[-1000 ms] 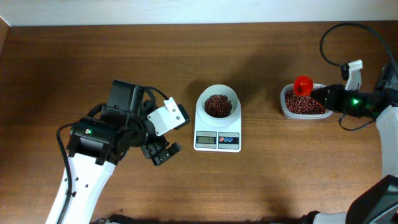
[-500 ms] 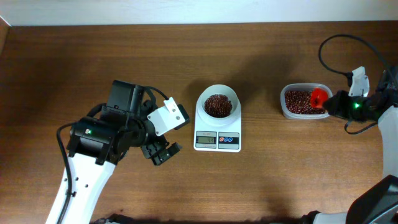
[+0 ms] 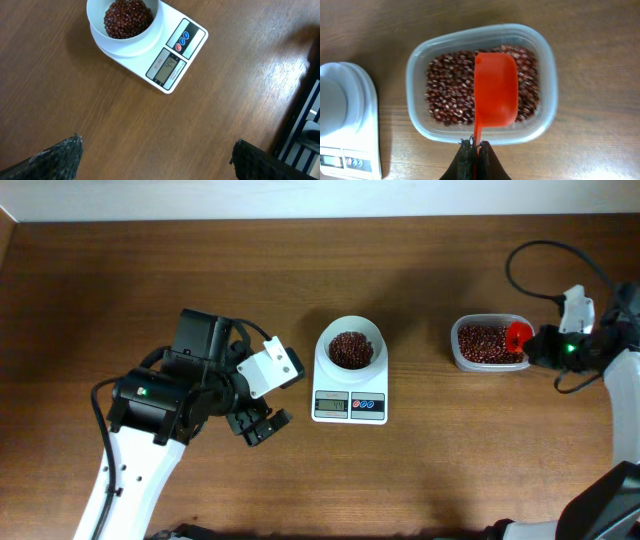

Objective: Scoop and weigh 50g on scale

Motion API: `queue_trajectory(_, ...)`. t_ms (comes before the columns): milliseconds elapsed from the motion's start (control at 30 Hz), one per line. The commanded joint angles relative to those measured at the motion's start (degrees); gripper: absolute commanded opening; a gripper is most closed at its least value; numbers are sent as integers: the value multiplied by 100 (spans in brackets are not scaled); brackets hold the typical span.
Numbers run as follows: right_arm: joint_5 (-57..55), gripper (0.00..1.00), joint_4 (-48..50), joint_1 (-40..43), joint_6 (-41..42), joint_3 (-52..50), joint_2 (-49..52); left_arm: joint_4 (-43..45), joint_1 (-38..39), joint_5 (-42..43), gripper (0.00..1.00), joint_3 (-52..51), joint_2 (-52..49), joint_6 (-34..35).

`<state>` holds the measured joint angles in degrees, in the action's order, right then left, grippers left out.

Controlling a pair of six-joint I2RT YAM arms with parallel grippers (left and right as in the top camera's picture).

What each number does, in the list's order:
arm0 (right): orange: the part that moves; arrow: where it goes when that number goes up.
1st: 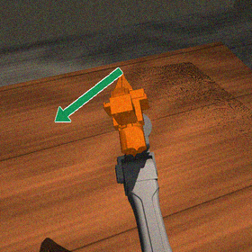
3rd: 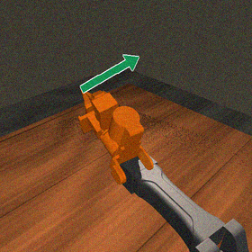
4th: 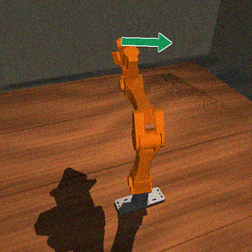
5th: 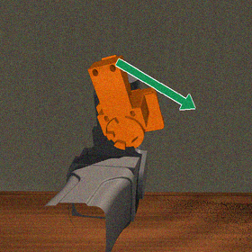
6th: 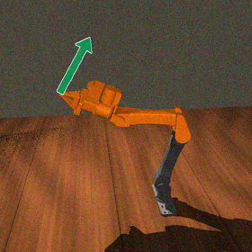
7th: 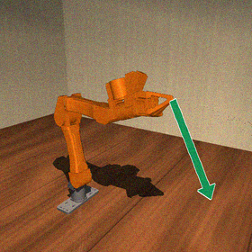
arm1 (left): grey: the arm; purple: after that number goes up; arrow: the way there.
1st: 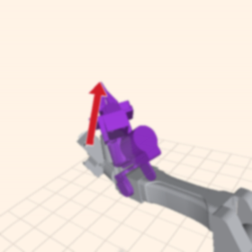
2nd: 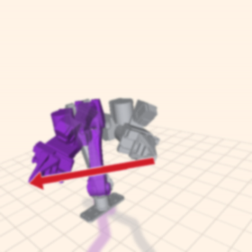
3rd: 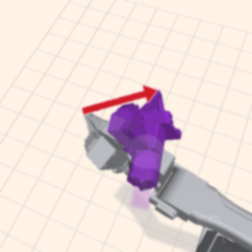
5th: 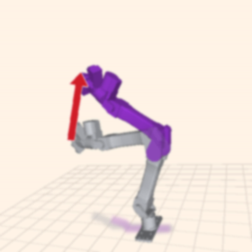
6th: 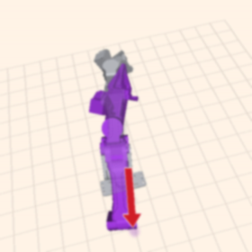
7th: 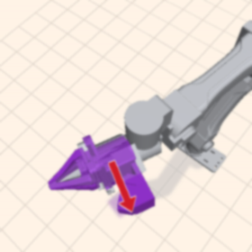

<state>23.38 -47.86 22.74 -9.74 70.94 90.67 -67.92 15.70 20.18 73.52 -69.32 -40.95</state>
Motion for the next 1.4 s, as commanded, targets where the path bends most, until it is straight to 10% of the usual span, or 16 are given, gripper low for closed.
queue_trajectory(0,-483,4,66,-264,-142,107,-83,9,-26,83,99,79,50,-76)
queue_trajectory(1367,297,4,282,-422,315,98,822,9,-26,83,99,79,50,-74)
